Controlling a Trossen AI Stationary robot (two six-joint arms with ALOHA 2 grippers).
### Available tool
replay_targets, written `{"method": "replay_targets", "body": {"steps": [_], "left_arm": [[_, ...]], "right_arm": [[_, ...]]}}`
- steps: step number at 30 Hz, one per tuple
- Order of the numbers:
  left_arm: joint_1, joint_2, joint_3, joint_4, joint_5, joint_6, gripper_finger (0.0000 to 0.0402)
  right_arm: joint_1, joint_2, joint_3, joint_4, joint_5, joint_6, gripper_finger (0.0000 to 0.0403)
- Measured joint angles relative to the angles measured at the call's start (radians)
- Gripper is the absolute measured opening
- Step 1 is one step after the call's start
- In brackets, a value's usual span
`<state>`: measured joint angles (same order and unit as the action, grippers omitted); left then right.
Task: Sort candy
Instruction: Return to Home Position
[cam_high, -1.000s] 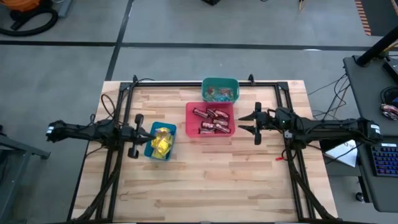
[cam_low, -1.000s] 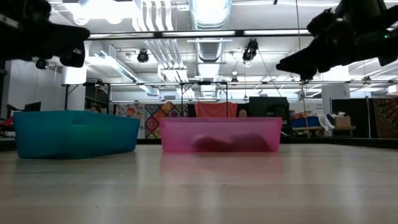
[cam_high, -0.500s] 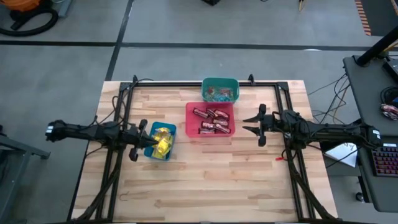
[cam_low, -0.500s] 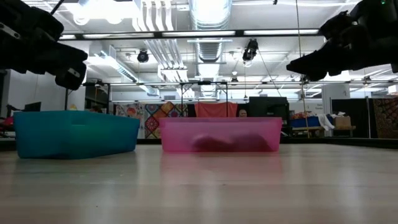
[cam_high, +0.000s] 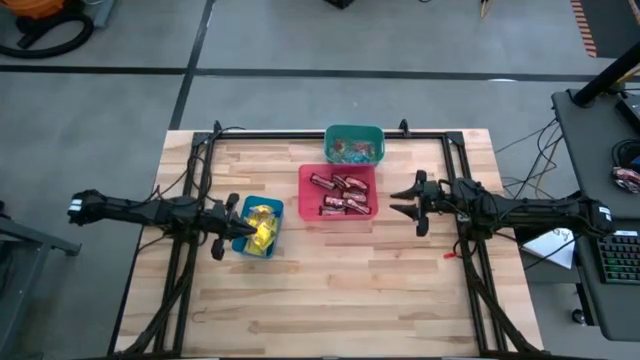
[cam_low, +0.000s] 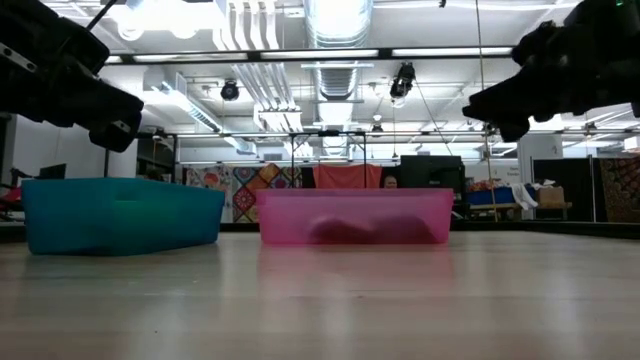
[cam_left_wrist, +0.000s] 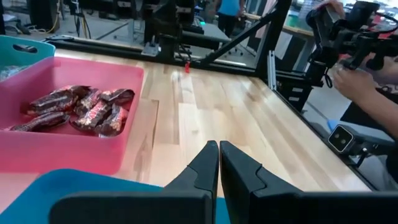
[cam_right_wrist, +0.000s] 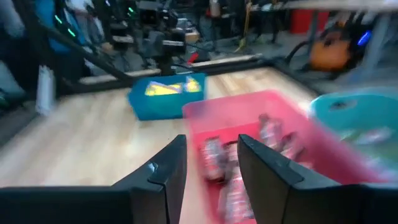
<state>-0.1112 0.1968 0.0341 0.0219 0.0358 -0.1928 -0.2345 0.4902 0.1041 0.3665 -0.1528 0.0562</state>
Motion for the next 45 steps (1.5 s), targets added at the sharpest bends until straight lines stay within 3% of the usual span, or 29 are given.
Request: {"method": "replay_targets", "body": {"steps": [3,8,13,19,26,35,42,43,45], "left_arm": [[0.000,0.013,0.000,0.001,0.000,0.000,0.0000],[0.000,0.026,0.000,0.001,0.000,0.000,0.0000],[0.000,0.031,0.000,0.000,0.000,0.000,0.0000],[0.000,0.040,0.000,-0.002,0.000,0.000,0.0000],[0.000,0.054,0.000,0.004,-0.007,0.000,0.0000],[0.000,0.066,0.000,0.007,-0.011,0.000,0.0000],[0.000,0.071,-0.001,0.007,-0.011,0.000,0.0000],[0.000,0.070,-0.001,0.007,-0.011,0.000,0.0000],[0.000,0.071,-0.001,0.007,-0.011,0.000,0.0000]], "right_arm": [[0.061,-0.076,-0.031,-0.028,0.030,0.074,0.0132],[0.124,-0.167,-0.091,-0.133,0.062,-0.145,0.0127],[0.189,-0.277,-0.091,-0.339,0.223,-0.148,0.0123],[0.201,-0.489,-0.091,-0.343,0.220,-0.145,0.0130],[0.271,-0.491,-0.092,-0.337,0.242,-0.062,0.0137],[0.375,-0.490,-0.092,-0.327,0.334,-0.289,0.0125],[0.340,-0.490,-0.092,-0.316,0.419,-0.254,0.0121],[0.337,-0.490,-0.093,-0.317,0.397,-0.243,0.0122],[0.332,-0.490,-0.093,-0.345,0.200,-0.244,0.0125]]}}
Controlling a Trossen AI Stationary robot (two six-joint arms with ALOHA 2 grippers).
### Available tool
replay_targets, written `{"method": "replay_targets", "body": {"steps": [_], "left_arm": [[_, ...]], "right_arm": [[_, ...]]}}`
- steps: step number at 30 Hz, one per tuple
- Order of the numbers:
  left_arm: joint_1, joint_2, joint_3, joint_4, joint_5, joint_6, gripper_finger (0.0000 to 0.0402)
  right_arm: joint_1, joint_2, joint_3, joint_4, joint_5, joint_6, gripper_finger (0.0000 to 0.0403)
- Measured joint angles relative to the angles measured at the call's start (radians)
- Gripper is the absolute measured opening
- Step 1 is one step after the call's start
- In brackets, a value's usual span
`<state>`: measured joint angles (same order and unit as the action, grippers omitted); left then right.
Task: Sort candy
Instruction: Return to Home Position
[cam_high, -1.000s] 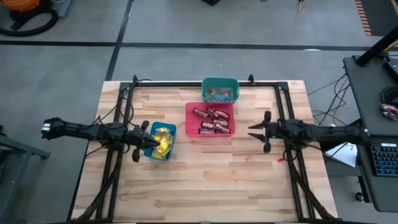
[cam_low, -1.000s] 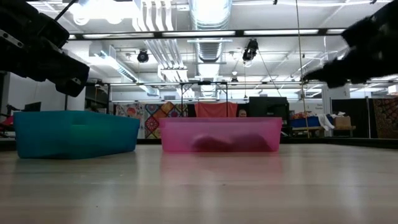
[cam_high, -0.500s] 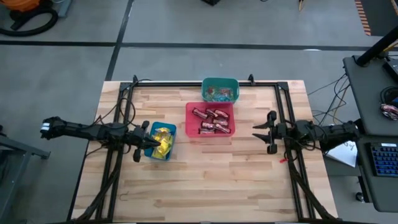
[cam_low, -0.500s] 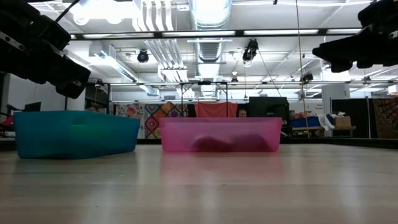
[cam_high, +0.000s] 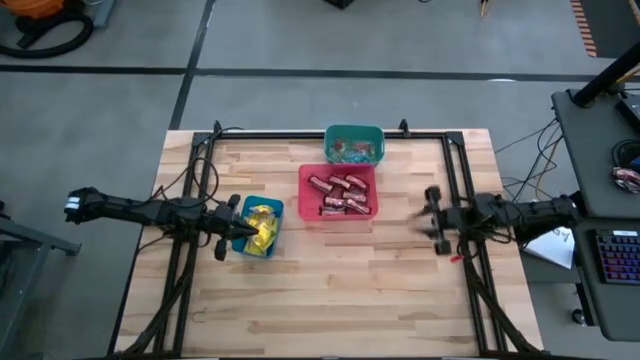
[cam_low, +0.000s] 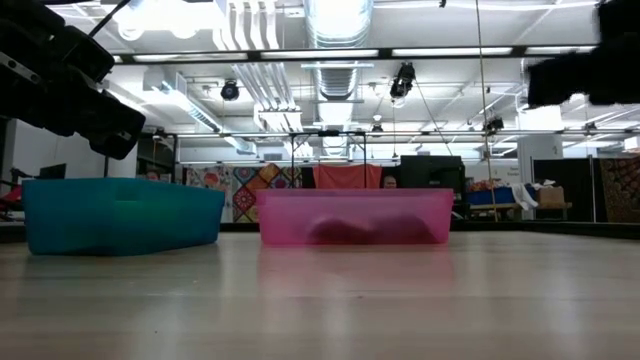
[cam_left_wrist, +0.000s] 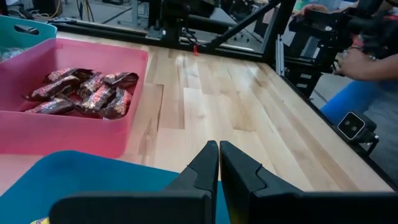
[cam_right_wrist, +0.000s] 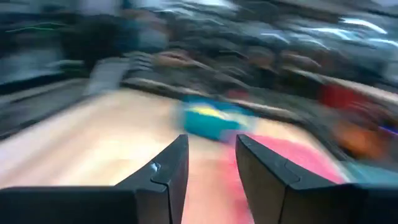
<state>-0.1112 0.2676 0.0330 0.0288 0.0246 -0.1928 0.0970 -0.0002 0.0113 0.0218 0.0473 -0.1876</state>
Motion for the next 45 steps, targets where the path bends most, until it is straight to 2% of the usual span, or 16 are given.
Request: {"method": "replay_targets", "body": {"steps": [4,5,10,13,17,20,22,24,25,27,28,29,30,33,37,45], "left_arm": [[0.000,0.000,0.000,0.001,0.000,0.000,0.0000],[0.000,-0.001,0.000,0.000,0.000,0.000,0.0000],[0.000,0.001,0.000,0.000,0.001,0.000,0.0000],[0.000,0.002,0.003,0.002,0.001,0.000,0.0000],[0.000,0.001,0.003,0.001,0.001,0.000,0.0000],[0.000,0.001,0.003,0.001,0.001,0.000,0.0000],[0.000,0.001,0.003,0.001,0.001,0.000,0.0000],[0.000,0.001,0.003,0.001,0.001,0.000,0.0000],[0.000,0.001,0.003,0.001,0.001,0.000,0.0000],[0.000,0.004,0.003,0.001,0.001,0.000,0.0000],[0.000,0.004,0.004,0.001,0.001,0.000,0.0000],[0.000,0.003,0.004,0.000,0.001,0.000,0.0000],[0.000,0.005,0.004,-0.002,0.001,0.000,0.0000],[0.000,0.011,0.004,-0.002,-0.001,0.000,0.0000],[0.000,0.014,0.004,-0.002,-0.010,0.000,0.0000],[0.000,0.017,0.004,0.000,-0.012,0.000,0.0000]], "right_arm": [[-0.003,0.000,0.011,0.014,-0.565,-0.201,0.0131],[-0.005,0.001,0.010,0.018,-0.666,-0.250,0.0133],[-0.103,0.001,0.000,0.055,-0.730,-0.507,0.0134],[-0.161,0.001,0.000,0.053,-0.747,-0.534,0.0129],[-0.205,0.001,0.000,0.083,-0.849,-0.396,0.0128],[-0.214,0.001,0.000,0.140,-0.911,-0.092,0.0130],[-0.213,0.001,-0.001,0.219,-0.908,0.163,0.0131],[-0.211,0.001,-0.001,0.241,-0.801,0.377,0.0132],[-0.211,0.000,-0.001,0.167,-0.656,0.425,0.0133],[-0.197,0.001,0.004,-0.015,-0.158,0.540,0.0132],[-0.192,0.014,0.001,0.003,0.061,0.598,0.0131],[-0.183,0.018,-0.001,0.029,0.217,0.635,0.0129],[-0.172,0.004,-0.001,0.037,0.292,0.640,0.0128],[-0.161,-0.001,-0.001,0.048,0.375,0.589,0.0128],[-0.128,0.000,-0.001,0.042,0.294,0.337,0.0134],[-0.115,0.010,0.001,0.071,0.294,-0.005,0.0132]]}}
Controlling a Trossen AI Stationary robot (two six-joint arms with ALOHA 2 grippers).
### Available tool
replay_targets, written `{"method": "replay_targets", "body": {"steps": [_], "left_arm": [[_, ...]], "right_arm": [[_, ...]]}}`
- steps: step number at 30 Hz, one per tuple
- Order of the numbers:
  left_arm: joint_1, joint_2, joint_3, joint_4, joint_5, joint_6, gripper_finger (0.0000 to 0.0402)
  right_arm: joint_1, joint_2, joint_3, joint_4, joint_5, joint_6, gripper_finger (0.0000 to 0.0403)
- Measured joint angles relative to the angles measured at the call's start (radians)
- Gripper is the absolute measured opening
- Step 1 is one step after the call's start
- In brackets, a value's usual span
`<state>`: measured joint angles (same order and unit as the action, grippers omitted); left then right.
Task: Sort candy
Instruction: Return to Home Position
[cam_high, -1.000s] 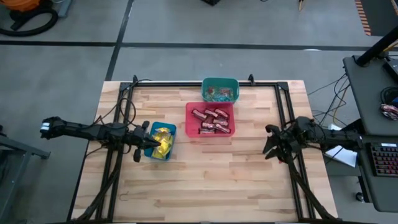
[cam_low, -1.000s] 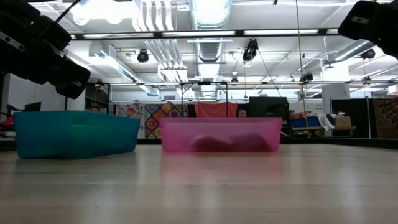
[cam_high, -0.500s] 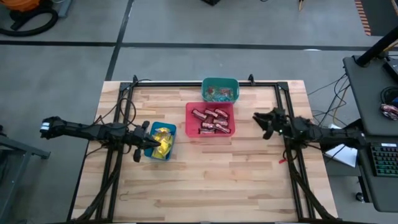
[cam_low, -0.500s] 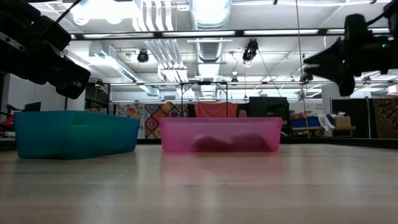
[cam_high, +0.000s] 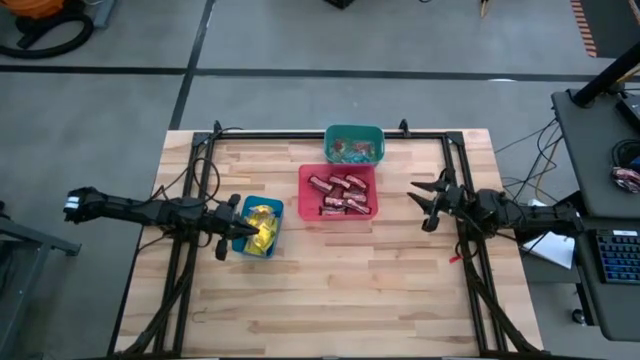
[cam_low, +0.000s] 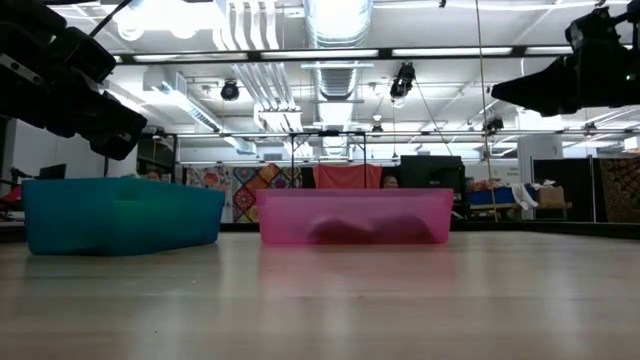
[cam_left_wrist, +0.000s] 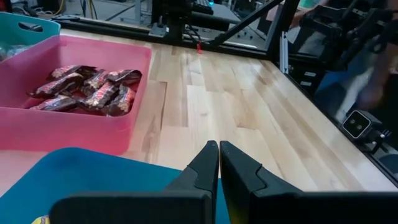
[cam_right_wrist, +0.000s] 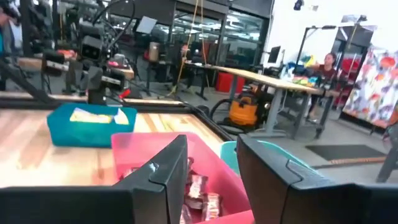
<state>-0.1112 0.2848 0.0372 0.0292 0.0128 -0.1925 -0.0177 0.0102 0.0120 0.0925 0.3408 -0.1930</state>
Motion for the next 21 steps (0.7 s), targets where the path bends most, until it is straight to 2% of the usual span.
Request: {"method": "replay_targets", "body": {"steps": [8,21], "left_arm": [[0.000,0.004,0.000,0.000,-0.001,0.000,0.0000],[0.000,0.005,0.000,0.000,-0.002,0.000,0.0000]], "right_arm": [[0.005,0.005,0.000,-0.012,0.001,-0.054,0.0123],[0.020,0.005,0.000,-0.010,-0.001,-0.042,0.0137]]}}
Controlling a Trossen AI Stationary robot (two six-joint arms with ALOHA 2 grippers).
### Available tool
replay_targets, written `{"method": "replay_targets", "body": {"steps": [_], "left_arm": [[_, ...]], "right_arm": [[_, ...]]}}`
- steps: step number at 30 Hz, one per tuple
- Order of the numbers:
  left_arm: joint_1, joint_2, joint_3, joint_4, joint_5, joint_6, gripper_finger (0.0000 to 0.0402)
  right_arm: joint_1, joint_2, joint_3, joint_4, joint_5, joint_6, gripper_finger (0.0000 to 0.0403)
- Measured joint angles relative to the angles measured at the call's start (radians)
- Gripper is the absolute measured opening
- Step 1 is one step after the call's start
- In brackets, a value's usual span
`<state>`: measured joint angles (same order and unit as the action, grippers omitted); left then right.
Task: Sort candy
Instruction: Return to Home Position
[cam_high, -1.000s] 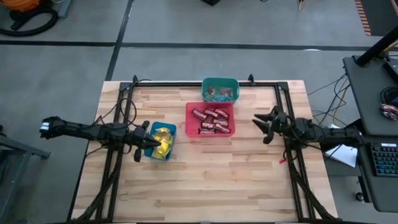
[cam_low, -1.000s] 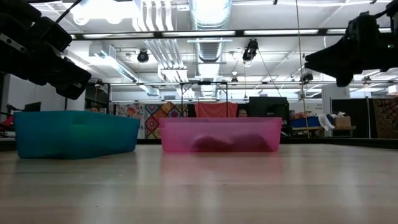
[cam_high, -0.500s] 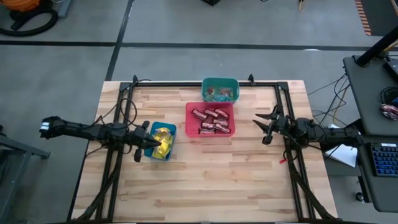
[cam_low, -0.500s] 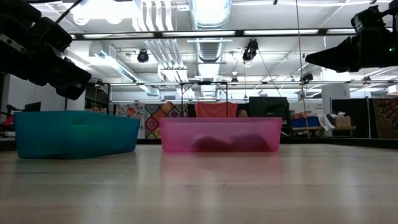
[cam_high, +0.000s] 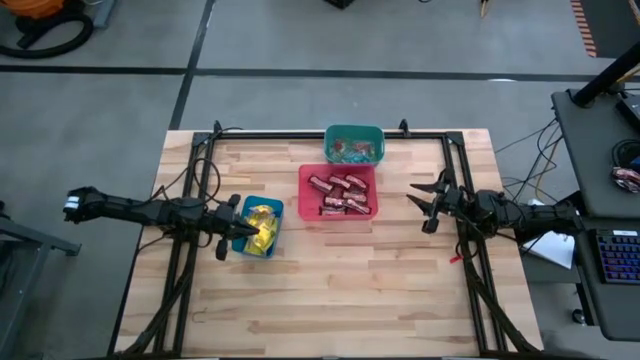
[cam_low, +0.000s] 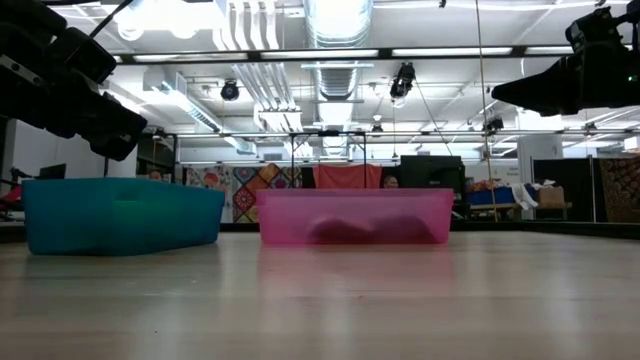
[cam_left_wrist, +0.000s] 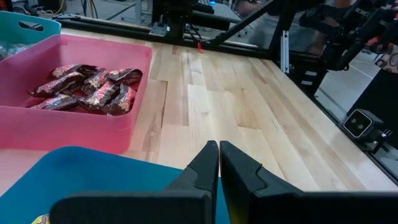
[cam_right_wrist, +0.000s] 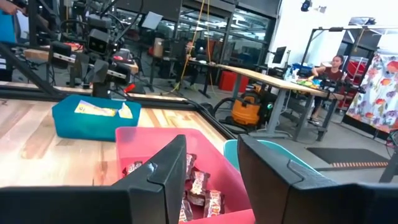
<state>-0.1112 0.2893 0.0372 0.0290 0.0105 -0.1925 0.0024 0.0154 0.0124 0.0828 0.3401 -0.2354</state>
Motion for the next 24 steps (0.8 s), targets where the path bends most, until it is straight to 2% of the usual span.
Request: {"method": "replay_targets", "body": {"steps": [12,24], "left_arm": [[0.000,0.000,0.000,0.000,0.000,0.000,0.0000],[0.000,0.000,0.000,0.000,0.000,0.000,0.0000]], "right_arm": [[0.000,0.000,0.000,0.001,0.000,0.000,0.0123],[0.000,0.000,0.000,0.001,0.000,0.000,0.0135]]}}
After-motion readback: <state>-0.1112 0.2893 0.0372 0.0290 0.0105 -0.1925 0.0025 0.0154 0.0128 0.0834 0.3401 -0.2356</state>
